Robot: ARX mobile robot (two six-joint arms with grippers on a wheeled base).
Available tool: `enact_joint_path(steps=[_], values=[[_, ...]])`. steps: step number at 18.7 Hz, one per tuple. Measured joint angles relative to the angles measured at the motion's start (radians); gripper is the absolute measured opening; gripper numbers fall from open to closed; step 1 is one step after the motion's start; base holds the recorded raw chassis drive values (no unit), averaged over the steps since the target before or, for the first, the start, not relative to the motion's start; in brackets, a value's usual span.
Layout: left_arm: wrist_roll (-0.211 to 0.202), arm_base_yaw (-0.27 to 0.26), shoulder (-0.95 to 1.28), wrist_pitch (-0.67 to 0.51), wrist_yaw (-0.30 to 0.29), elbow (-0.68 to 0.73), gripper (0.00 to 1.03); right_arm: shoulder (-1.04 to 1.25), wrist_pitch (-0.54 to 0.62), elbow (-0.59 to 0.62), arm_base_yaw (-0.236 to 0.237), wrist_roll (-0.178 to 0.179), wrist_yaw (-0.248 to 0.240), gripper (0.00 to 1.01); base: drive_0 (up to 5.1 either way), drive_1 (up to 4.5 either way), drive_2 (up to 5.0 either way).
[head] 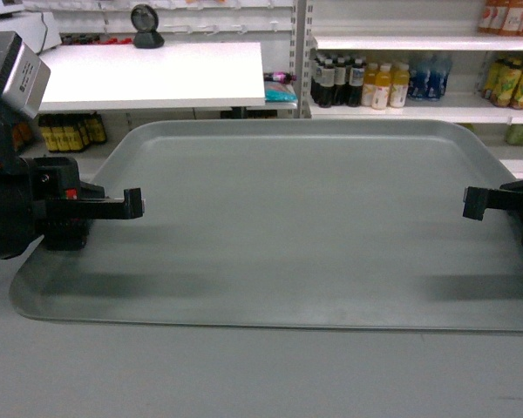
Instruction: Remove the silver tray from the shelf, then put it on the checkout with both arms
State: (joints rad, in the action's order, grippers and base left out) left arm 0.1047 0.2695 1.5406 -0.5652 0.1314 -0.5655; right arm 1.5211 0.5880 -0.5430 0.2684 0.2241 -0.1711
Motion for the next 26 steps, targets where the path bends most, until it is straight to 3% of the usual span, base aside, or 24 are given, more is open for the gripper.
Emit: enact_joint_path(steps=[26], values=[[0.0,0.0,0.0,-0.002,0.0,0.0,0.04,0.0,-0.002,0.0,0.0,0.0,0.001,0.03,-5.0,2.45,2.5]])
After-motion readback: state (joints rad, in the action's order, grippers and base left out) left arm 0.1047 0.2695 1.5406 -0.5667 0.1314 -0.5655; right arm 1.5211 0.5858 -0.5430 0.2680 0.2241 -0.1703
